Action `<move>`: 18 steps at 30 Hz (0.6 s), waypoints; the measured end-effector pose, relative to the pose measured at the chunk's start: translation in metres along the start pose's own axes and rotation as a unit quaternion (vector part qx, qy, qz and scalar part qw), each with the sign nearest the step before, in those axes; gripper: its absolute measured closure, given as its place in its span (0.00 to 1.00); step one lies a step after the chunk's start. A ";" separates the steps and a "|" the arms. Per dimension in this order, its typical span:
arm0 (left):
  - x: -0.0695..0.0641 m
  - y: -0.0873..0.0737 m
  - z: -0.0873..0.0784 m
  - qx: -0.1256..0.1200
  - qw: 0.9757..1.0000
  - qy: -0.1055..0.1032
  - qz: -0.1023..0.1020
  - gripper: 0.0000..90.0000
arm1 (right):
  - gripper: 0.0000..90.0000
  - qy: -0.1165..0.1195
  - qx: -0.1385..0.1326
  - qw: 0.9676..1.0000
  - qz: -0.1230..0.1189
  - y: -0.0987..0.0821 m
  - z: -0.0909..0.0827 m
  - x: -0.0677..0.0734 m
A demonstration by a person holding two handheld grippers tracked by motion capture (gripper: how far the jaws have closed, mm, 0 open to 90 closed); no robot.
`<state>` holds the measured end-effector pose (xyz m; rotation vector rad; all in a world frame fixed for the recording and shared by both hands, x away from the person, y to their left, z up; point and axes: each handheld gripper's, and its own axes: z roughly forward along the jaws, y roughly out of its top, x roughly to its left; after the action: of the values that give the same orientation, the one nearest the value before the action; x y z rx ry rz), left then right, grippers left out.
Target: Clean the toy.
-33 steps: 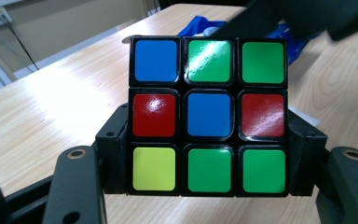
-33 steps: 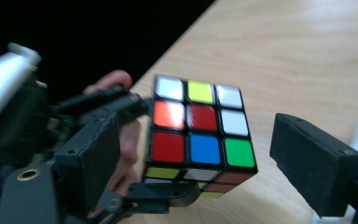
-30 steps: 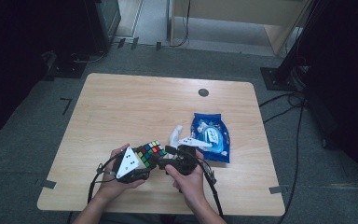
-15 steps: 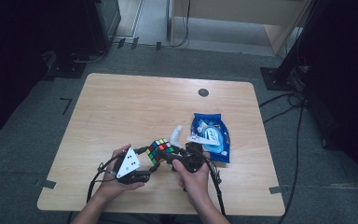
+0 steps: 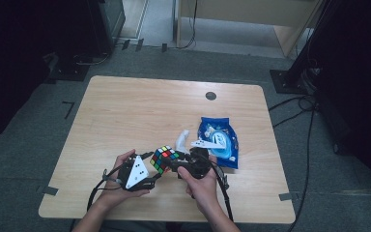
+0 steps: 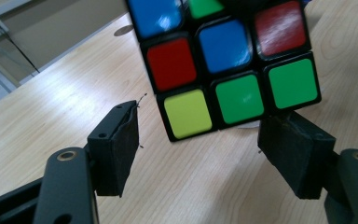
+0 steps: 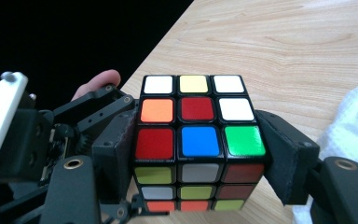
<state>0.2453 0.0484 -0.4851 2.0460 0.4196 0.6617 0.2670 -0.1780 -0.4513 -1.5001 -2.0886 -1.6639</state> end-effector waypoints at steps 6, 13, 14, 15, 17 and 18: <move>-0.002 0.003 0.000 -0.010 1.000 -0.002 -0.004 0.25 | 0.38 0.004 0.021 1.000 0.003 -0.004 0.007 0.000; -0.006 0.003 0.004 -0.002 1.000 -0.004 0.003 0.19 | 0.38 0.004 0.046 0.999 0.016 -0.005 0.010 -0.002; -0.007 0.003 0.004 -0.001 1.000 -0.005 0.006 0.19 | 0.38 0.003 0.050 0.999 0.015 -0.005 0.011 -0.001; -0.007 0.003 0.004 -0.001 1.000 -0.006 0.006 0.19 | 0.38 0.004 0.053 0.999 0.013 -0.006 0.012 -0.001; -0.008 0.004 0.004 -0.002 1.000 -0.010 0.008 0.18 | 0.38 0.006 0.058 0.998 0.011 -0.006 0.013 0.000; -0.008 0.004 0.004 -0.003 1.000 -0.011 0.008 0.19 | 0.38 0.007 0.060 0.998 0.009 -0.006 0.013 0.001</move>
<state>0.2418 0.0395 -0.4858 2.0510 0.3889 0.6485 0.2687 -0.1672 -0.4605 -1.4617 -2.1191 -1.5093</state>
